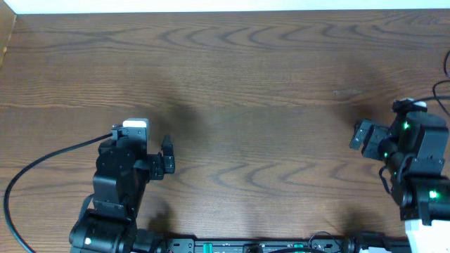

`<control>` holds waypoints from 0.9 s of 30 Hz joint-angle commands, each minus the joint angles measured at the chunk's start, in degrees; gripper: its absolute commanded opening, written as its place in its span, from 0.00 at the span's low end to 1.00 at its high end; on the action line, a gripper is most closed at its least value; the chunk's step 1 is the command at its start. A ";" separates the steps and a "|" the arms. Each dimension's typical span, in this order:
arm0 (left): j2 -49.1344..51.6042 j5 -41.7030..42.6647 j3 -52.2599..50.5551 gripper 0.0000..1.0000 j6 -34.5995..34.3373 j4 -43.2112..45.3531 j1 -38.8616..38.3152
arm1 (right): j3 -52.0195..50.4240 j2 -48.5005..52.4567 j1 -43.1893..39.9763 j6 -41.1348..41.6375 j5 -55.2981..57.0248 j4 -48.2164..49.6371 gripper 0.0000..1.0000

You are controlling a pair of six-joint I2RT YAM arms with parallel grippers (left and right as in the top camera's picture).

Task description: Untangle cables

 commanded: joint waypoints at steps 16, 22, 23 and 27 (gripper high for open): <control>-16.81 -10.05 -10.29 0.98 -5.14 -3.04 0.24 | -8.66 -5.35 4.76 -0.68 2.21 8.15 0.99; -16.81 -10.03 -10.29 0.98 -5.14 -3.28 0.24 | -8.66 -5.35 4.74 -0.68 2.25 8.22 0.99; -16.81 -10.03 -10.29 0.98 -5.14 -3.30 0.24 | -8.66 -5.35 4.70 -0.68 2.23 8.22 0.99; -16.81 -10.03 -10.29 0.98 -5.14 -3.30 0.24 | -8.66 -5.35 4.70 -0.68 2.23 8.20 0.99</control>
